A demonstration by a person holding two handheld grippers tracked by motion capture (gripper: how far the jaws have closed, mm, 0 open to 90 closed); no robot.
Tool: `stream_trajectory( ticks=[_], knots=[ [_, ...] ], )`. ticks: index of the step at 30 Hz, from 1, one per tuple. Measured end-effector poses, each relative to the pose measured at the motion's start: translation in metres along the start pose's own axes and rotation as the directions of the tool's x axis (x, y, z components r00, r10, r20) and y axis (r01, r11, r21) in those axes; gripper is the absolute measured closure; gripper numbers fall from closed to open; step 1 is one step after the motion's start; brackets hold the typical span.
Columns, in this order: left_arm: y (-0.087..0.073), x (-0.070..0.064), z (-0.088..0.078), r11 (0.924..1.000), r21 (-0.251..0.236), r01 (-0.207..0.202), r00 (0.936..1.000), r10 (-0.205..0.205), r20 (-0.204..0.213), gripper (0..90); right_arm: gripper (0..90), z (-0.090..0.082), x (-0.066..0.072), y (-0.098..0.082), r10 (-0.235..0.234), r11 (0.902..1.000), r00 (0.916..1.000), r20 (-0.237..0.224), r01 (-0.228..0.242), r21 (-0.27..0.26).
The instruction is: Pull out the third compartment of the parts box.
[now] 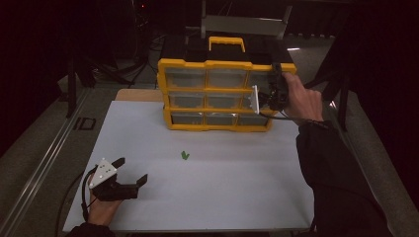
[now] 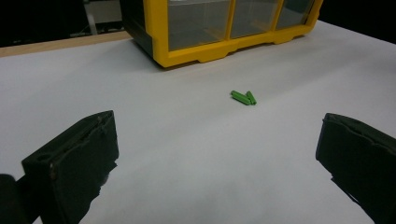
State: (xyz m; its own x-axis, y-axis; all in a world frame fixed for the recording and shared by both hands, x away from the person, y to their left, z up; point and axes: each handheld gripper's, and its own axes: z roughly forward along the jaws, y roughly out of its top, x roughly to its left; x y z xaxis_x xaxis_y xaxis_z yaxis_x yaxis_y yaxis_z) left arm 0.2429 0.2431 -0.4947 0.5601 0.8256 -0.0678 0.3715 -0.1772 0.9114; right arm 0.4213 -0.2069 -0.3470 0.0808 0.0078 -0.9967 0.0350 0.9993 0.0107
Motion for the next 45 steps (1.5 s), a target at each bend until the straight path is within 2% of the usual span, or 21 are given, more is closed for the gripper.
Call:
stream_trajectory(
  ticks=[13,25,28,31,33,38,45],
  knots=[
    [0.0,0.0,0.0,1.0,0.002,0.001,1.0,-0.001,0.0,0.0,56.2,-0.001,0.001,-0.001,-0.011,0.9999,0.9999,0.011,0.011,-0.003],
    [0.0,0.0,0.0,1.0,0.004,-0.001,1.0,0.001,0.001,0.0,56.5,-0.015,-0.003,-0.003,-0.024,0.9994,0.9997,0.001,0.024,-0.025],
    [0.0,0.0,0.001,1.0,0.005,0.0,1.0,0.0,0.001,0.0,55.1,-0.02,-0.006,-0.005,-0.019,0.9993,0.9997,-0.013,0.019,-0.031],
    [0.0,-0.001,0.001,1.0,0.006,0.0,1.0,0.0,0.002,0.0,58.2,-0.023,-0.01,-0.005,-0.015,0.9992,0.9986,-0.05,0.013,-0.037],
    [0.0,-0.001,0.001,1.0,0.007,-0.004,1.0,0.004,0.001,0.0,60.5,-0.023,-0.014,-0.006,-0.005,0.9992,0.9964,-0.085,0.002,-0.04],
    [0.0,0.0,0.001,1.0,0.006,0.0,1.0,0.0,0.002,0.0,67.1,-0.023,-0.016,-0.006,-0.011,0.999,0.9909,-0.134,0.005,-0.044],
    [0.0,0.0,0.001,1.0,0.007,-0.002,1.0,0.002,0.003,0.0,72.4,-0.02,-0.021,-0.005,-0.007,0.9991,0.9823,-0.187,-0.001,-0.044]
  ],
)
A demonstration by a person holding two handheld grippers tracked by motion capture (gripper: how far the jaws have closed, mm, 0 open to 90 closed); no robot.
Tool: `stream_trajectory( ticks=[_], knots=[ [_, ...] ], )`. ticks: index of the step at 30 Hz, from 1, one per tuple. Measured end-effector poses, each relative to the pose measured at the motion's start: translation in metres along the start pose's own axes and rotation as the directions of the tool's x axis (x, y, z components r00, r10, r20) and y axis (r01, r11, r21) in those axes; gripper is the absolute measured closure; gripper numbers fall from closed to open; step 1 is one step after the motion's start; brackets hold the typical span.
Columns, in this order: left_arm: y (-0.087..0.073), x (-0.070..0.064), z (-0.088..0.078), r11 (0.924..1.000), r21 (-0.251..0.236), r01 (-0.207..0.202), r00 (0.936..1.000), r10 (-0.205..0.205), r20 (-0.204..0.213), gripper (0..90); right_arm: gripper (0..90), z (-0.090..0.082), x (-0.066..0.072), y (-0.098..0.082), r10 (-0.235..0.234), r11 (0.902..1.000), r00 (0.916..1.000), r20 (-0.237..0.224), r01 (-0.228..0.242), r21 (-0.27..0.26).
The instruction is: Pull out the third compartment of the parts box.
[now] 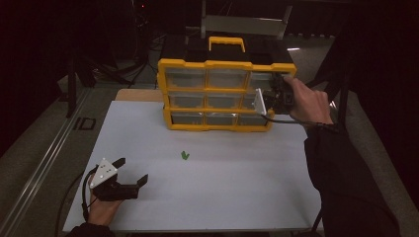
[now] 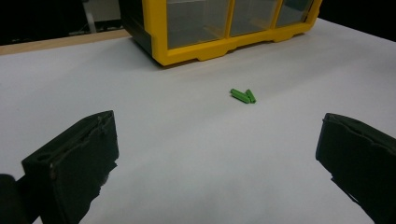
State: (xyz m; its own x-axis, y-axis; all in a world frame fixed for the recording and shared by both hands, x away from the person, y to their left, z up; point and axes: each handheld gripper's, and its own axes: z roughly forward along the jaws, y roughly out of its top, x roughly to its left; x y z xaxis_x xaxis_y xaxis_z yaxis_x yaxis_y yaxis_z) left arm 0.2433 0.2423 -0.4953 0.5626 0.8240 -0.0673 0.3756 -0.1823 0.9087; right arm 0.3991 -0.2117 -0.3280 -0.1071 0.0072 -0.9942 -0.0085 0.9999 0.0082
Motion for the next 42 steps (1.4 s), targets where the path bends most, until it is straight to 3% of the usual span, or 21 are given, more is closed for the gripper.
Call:
stream_trajectory(
  ticks=[14,29,42],
  knots=[
    [0.0,0.0,0.0,1.0,-0.003,0.0,1.0,0.0,0.0,0.0,76.6,0.001,-0.002,0.002,-0.014,0.9999,0.9989,-0.044,0.015,0.009],
    [0.0,0.0,0.0,1.0,-0.006,0.003,1.0,-0.003,-0.001,0.0,77.8,-0.001,-0.003,0.004,-0.038,0.999,0.998,-0.051,0.039,0.021],
    [0.0,0.0,-0.001,1.0,-0.006,-0.001,1.0,0.001,-0.002,0.0,77.9,-0.015,-0.001,0.002,-0.045,0.9988,0.9976,-0.052,0.046,0.015]
  ],
)
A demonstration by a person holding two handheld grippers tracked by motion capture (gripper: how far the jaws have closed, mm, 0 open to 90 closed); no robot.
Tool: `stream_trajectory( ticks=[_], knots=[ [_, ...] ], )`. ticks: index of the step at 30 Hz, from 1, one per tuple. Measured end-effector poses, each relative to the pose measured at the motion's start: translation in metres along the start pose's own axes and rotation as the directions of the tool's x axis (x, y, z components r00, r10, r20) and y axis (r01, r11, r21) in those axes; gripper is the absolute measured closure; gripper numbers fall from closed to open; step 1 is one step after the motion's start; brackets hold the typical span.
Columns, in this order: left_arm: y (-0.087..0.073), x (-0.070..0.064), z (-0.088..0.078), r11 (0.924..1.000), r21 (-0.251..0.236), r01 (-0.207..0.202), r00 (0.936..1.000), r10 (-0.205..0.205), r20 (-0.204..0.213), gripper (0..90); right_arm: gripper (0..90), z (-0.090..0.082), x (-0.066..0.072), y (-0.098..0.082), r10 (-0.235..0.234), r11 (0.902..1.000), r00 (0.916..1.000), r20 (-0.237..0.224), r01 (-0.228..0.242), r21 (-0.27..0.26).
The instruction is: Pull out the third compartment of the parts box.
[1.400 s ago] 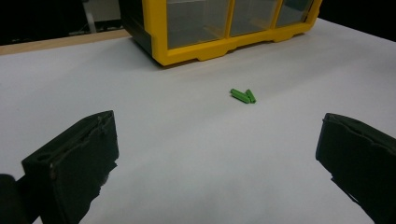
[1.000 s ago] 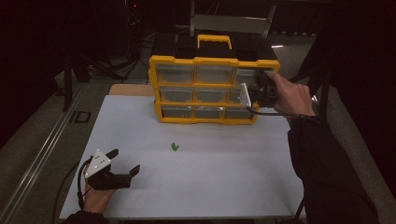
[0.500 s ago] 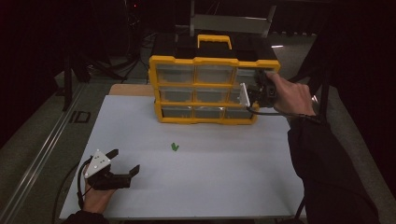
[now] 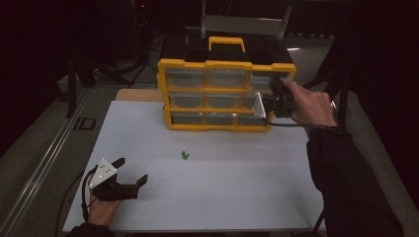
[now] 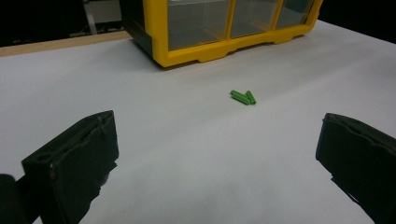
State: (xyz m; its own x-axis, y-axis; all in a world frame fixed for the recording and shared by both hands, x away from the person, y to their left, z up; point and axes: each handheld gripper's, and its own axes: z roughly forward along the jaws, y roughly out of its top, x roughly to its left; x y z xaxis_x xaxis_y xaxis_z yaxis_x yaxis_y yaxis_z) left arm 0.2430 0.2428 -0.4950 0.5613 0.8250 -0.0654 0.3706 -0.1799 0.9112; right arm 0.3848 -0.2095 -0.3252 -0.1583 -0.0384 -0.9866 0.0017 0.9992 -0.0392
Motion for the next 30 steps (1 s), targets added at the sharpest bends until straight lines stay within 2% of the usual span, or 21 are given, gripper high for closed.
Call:
stream_trajectory(
  ticks=[9,15,25,30],
  knots=[
    [0.0,0.0,0.0,1.0,0.0,-0.001,1.0,0.001,0.0,0.0,77.9,-0.014,0.0,0.0,-0.013,0.9998,0.9999,-0.005,0.013,-0.016],
    [0.0,0.0,0.0,1.0,-0.001,0.001,1.0,-0.001,-0.001,0.0,77.9,-0.023,0.001,-0.001,-0.004,0.9997,0.9999,-0.01,0.003,-0.023],
    [0.0,0.0,0.0,1.0,-0.002,0.002,1.0,-0.002,-0.001,0.0,78.0,-0.041,0.002,-0.002,-0.021,0.999,0.9998,-0.006,0.021,-0.039],
    [0.0,0.0,0.0,1.0,0.0,0.001,1.0,-0.001,0.0,0.0,78.3,-0.049,0.002,-0.002,-0.013,0.9989,0.9999,0.002,0.013,-0.046]
  ],
)
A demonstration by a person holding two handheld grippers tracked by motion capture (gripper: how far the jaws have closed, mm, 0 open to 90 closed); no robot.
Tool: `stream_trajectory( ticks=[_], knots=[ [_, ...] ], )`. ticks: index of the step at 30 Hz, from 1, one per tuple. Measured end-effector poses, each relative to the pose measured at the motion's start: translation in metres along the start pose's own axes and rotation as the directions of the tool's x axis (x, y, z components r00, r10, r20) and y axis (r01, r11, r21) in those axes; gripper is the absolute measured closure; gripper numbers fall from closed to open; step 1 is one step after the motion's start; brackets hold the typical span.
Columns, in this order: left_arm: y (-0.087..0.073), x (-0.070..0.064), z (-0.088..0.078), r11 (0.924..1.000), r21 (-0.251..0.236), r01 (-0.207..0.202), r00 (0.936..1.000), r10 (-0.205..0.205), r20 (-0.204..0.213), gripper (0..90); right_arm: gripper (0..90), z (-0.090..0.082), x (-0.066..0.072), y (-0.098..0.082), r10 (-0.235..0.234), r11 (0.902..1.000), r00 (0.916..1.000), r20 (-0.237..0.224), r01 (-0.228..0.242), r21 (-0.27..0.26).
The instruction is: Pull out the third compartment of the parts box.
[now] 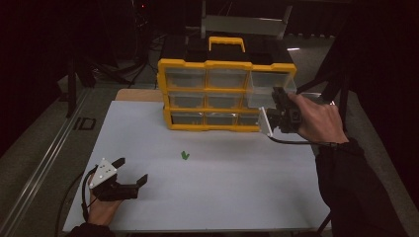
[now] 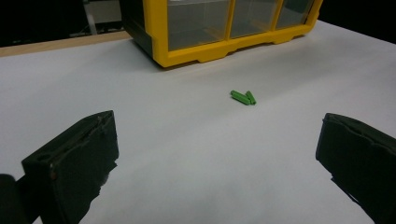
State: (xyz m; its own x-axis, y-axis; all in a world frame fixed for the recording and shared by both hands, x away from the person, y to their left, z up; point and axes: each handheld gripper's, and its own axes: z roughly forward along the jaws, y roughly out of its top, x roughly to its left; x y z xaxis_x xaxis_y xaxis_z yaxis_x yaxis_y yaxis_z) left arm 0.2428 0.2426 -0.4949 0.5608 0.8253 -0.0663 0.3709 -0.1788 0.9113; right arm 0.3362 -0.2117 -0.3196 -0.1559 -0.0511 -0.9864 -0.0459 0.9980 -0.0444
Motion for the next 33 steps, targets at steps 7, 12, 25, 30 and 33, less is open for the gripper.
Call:
stream_trajectory(
  ticks=[7,12,25,30,33],
  knots=[
    [0.0,0.0,0.0,1.0,-0.001,0.001,1.0,-0.001,-0.001,0.0,78.3,-0.007,0.001,-0.001,-0.008,1.0,0.9999,0.007,0.008,-0.006],
    [0.0,0.0,0.0,1.0,-0.004,0.003,1.0,-0.003,-0.001,0.0,78.4,-0.012,0.002,-0.001,-0.007,1.0,0.9999,0.012,0.007,-0.003],
    [0.0,0.0,0.0,1.0,-0.002,0.002,1.0,-0.002,-0.004,0.0,77.4,-0.016,0.008,-0.002,-0.012,0.9998,0.9998,0.012,0.012,-0.013],
    [0.0,0.0,0.0,1.0,0.0,0.002,1.0,-0.002,-0.004,0.0,76.3,-0.018,0.013,-0.003,-0.011,0.9998,0.9998,0.018,0.011,-0.014],
    [0.0,0.0,0.0,1.0,0.001,0.002,1.0,-0.002,-0.004,0.0,72.8,-0.018,0.015,-0.003,-0.004,0.9997,0.9997,0.025,0.004,-0.022]
  ],
)
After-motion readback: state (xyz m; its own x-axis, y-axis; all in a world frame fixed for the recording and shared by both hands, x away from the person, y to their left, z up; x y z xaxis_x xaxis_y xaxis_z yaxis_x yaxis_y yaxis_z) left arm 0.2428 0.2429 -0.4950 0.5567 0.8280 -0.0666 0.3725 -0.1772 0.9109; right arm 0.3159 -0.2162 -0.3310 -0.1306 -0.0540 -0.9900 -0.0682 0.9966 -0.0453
